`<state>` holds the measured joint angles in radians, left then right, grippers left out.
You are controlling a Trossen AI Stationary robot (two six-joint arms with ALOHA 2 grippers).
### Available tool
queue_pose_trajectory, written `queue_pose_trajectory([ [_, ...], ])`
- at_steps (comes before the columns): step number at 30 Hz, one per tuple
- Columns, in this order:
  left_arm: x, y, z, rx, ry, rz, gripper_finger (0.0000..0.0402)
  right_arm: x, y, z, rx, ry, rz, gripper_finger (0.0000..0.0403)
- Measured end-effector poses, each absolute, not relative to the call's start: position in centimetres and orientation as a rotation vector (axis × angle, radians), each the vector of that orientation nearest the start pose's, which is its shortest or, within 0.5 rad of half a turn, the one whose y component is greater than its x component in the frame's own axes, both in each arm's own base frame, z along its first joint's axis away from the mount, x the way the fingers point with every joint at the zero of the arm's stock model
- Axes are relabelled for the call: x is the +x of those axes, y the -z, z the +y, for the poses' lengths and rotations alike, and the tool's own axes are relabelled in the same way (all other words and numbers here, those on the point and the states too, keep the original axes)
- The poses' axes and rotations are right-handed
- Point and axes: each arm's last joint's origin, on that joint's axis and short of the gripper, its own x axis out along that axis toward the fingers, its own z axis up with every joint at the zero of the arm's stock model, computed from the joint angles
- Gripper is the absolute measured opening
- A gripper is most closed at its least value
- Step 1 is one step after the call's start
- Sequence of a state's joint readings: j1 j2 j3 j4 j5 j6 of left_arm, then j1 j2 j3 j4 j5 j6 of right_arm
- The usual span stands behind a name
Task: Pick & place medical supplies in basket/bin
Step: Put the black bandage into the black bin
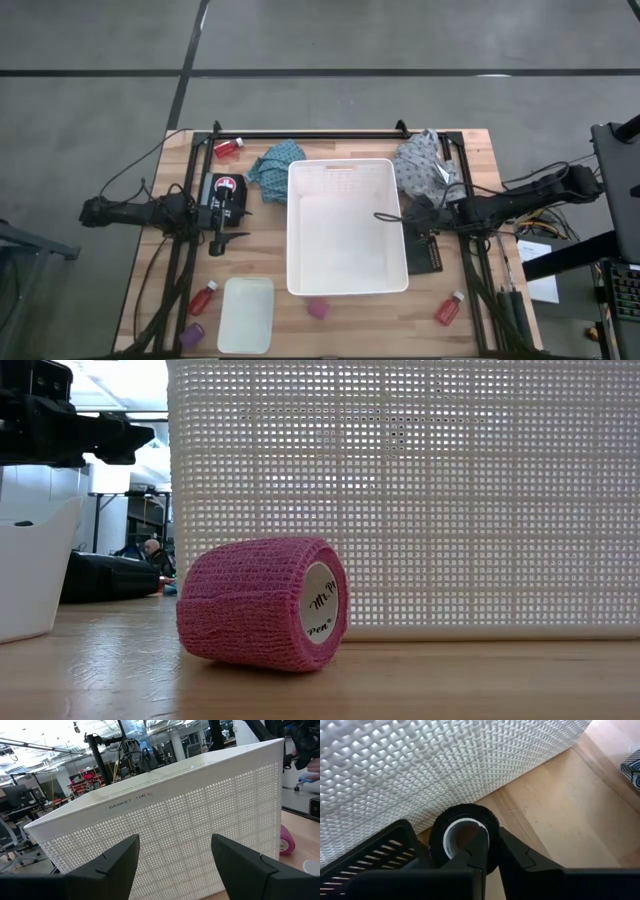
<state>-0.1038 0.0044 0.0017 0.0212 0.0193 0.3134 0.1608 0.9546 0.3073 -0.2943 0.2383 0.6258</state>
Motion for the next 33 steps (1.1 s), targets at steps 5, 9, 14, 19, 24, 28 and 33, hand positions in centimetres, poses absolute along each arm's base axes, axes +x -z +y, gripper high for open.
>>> queue_pose_trajectory([
  [5,9.7,-16.6,-1.1,0.312,0.119,-0.038,0.0253,15.5,-14.2,1.8,0.395,0.355,0.860,0.0023],
  [9,9.7,-16.6,-1.1,0.312,0.119,-0.038,0.0253,15.6,-14.6,1.8,0.393,0.355,0.865,0.0023],
  [14,9.7,-16.6,-1.1,0.312,0.119,-0.038,0.0253,15.8,-15.5,1.9,0.375,0.370,0.892,0.0022],
  [19,9.7,-16.6,-1.1,0.312,0.119,-0.038,0.0253,16.0,-16.5,1.9,0.364,0.382,0.908,0.0022],
  [24,9.7,-16.6,-1.1,0.312,0.119,-0.038,0.0253,16.2,-17.9,1.9,0.352,0.369,0.884,0.0022],
  [28,9.7,-16.6,-1.1,0.312,0.119,-0.038,0.0253,15.9,-19.4,1.8,0.349,0.364,0.854,0.0022],
  [33,9.7,-16.6,-1.1,0.312,0.119,-0.038,0.0253,15.1,-21.5,1.6,0.389,0.398,0.834,0.0022],
])
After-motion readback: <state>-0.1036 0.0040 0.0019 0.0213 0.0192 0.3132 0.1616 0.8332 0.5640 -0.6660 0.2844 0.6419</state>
